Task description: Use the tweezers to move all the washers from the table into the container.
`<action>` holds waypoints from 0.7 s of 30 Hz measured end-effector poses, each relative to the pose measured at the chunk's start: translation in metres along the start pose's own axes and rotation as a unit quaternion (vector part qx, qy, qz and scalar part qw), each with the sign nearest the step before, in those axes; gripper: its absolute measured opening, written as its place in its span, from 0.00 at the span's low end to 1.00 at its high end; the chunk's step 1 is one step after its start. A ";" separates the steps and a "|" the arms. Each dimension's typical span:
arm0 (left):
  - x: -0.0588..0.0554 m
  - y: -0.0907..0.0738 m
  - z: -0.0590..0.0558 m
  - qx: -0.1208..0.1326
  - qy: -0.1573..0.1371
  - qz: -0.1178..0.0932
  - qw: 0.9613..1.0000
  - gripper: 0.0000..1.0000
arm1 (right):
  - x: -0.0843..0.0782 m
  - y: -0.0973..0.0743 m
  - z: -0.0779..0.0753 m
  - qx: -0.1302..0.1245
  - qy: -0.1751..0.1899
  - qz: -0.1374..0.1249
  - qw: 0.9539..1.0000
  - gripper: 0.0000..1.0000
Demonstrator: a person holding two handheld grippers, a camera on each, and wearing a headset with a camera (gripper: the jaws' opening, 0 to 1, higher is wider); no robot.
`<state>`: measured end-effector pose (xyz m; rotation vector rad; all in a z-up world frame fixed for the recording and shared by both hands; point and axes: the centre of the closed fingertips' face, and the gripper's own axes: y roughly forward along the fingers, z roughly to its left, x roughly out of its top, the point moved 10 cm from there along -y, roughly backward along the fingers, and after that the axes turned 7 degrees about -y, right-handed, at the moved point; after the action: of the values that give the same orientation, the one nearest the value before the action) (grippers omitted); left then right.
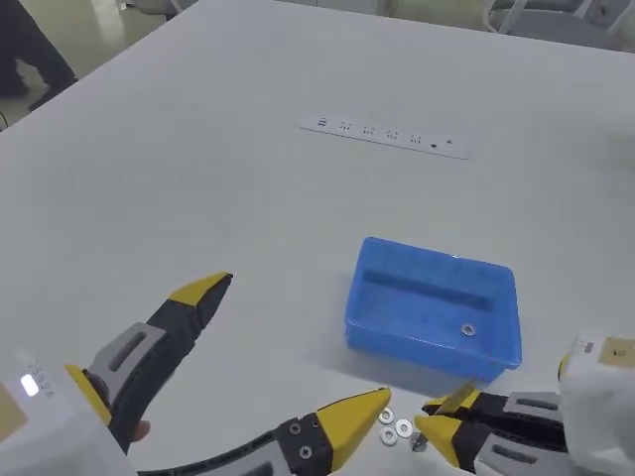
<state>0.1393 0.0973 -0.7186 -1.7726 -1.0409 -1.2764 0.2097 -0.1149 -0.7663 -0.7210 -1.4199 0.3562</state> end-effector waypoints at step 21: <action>0.007 -0.001 -0.009 -0.004 0.007 0.006 1.000 0.88 | 0.015 -0.012 0.017 -0.014 -0.169 0.005 0.985 0.02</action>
<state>0.1357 0.0911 -0.7097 -1.7711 -1.0164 -1.2854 0.1934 -0.1100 -0.7470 -0.7132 -1.7448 0.4846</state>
